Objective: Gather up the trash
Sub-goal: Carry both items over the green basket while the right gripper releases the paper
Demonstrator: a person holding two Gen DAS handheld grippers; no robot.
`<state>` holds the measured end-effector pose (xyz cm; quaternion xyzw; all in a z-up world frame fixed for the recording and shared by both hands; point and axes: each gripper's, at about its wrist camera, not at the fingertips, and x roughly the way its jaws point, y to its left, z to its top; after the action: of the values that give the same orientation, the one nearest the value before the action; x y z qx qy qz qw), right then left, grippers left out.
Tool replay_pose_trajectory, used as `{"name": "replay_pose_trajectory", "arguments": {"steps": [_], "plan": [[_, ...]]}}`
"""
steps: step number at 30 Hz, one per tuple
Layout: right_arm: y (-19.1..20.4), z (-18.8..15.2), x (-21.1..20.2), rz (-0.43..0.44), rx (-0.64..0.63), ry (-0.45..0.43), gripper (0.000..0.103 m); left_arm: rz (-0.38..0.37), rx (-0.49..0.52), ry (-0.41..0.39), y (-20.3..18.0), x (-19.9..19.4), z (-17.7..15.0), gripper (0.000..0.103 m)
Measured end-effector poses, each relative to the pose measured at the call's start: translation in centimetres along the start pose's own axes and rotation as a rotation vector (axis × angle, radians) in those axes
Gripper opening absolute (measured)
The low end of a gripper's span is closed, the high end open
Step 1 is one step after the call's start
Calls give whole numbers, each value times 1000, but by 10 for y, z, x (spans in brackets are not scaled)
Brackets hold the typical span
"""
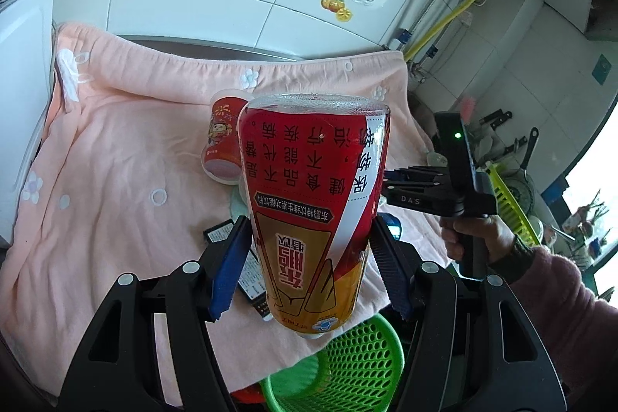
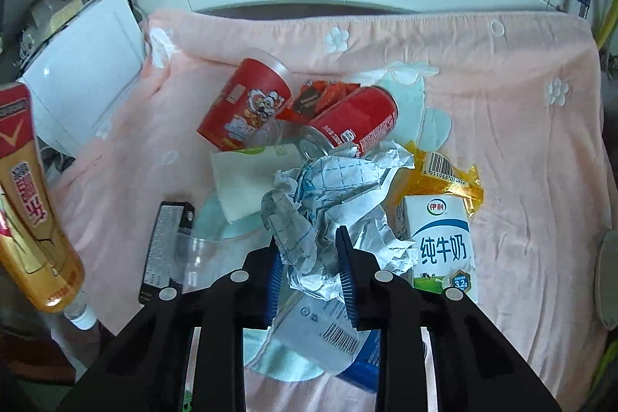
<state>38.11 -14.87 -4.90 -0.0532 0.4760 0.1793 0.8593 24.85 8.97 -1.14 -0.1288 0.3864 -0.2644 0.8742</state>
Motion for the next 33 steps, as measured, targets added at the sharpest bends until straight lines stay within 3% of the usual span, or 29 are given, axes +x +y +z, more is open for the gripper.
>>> {"name": "replay_pose_trajectory", "arguments": {"steps": [7,14,20,28,31,33], "plan": [[26,-40,-81,71,-4,-123,26,-4,15,-1,-35,-17,-30,62],[52,-106,-124,113,-8,-149,26,-5,12,40,-66,-22,-77,62],[63,-174,-123,144,25,-91,26,21,-3,92,-75,-15,-122,62],[76,-237,-84,222,117,34,28,47,-75,130,-64,-16,-164,62],[81,-249,-78,248,144,46,35,54,-84,138,-64,-16,-174,62],[82,-254,-78,254,153,45,56,51,-90,143,-63,-15,-177,62]]}}
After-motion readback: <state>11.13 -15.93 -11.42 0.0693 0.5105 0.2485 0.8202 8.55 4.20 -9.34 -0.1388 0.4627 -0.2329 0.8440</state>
